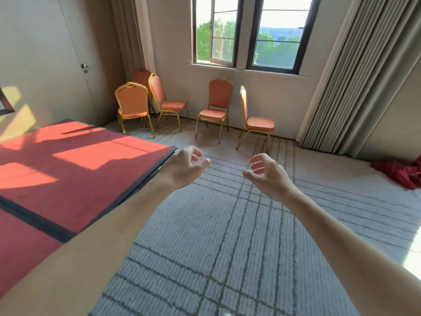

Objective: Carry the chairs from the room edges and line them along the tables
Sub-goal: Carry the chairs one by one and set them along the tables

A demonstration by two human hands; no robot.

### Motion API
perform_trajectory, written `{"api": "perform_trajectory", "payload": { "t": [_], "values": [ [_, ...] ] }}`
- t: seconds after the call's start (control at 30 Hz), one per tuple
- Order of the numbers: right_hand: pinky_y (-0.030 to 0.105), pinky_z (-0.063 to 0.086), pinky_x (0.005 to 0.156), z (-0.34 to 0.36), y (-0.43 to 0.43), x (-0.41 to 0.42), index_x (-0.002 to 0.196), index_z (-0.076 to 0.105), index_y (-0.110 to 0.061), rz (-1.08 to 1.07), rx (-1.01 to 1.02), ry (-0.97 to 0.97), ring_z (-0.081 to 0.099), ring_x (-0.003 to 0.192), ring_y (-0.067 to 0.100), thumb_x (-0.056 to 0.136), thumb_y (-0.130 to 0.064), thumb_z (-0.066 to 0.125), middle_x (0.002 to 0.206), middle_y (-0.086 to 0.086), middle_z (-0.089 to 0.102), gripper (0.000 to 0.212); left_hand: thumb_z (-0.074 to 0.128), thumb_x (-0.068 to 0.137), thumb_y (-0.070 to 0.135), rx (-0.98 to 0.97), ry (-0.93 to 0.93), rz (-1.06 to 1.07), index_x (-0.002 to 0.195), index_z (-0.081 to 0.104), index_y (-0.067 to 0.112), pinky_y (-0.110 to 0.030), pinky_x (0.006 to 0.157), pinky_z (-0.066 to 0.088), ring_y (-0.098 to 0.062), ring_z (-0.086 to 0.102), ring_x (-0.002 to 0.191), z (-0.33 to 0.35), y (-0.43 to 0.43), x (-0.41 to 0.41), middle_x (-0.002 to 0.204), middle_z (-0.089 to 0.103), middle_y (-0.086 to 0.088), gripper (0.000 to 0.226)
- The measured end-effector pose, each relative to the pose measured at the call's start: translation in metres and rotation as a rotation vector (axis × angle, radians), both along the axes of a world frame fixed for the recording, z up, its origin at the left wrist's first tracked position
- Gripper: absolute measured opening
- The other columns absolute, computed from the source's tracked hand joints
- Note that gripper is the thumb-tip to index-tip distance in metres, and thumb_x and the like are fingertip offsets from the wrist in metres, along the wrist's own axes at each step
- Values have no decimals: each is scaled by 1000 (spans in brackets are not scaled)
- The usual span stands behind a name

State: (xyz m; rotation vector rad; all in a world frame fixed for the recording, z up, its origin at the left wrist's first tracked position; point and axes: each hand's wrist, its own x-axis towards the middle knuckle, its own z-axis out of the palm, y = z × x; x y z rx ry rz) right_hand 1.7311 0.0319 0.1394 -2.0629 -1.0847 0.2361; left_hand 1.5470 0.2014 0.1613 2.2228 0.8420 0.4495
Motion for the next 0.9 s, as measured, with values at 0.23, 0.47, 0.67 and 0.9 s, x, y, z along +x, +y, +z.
{"api": "perform_trajectory", "payload": {
  "t": [0.23,0.47,0.67,0.9],
  "values": [
    [33,54,88,-31,166,192,121,56,-21,8,-22,86,64,102,13,89,-40,70,110,-4,65,39,59,91,49,-104,51,73,116,59,24,-28,67,44,-11,59,98,-43,174,188,113,63,5,35],
    [33,52,91,-9,353,339,122,57,-20,89,-62,62,64,99,11,89,-38,69,110,-4,66,40,58,91,50,-69,70,201,119,59,25,-33,81,47,-14,59,101,-21,337,314,112,63,8,38],
    [29,50,91,-29,498,425,126,54,-23,187,-105,11,62,101,10,89,-37,70,112,-5,64,43,56,90,55,-107,48,333,116,59,29,-35,87,46,-16,57,105,-43,477,381,114,62,8,37],
    [28,47,94,-52,716,545,131,50,-24,273,-192,-35,60,106,11,88,-37,69,118,-4,62,48,57,90,51,-209,-36,437,106,62,28,-33,82,46,-15,58,101,-91,681,495,112,63,6,29]
  ]
}}
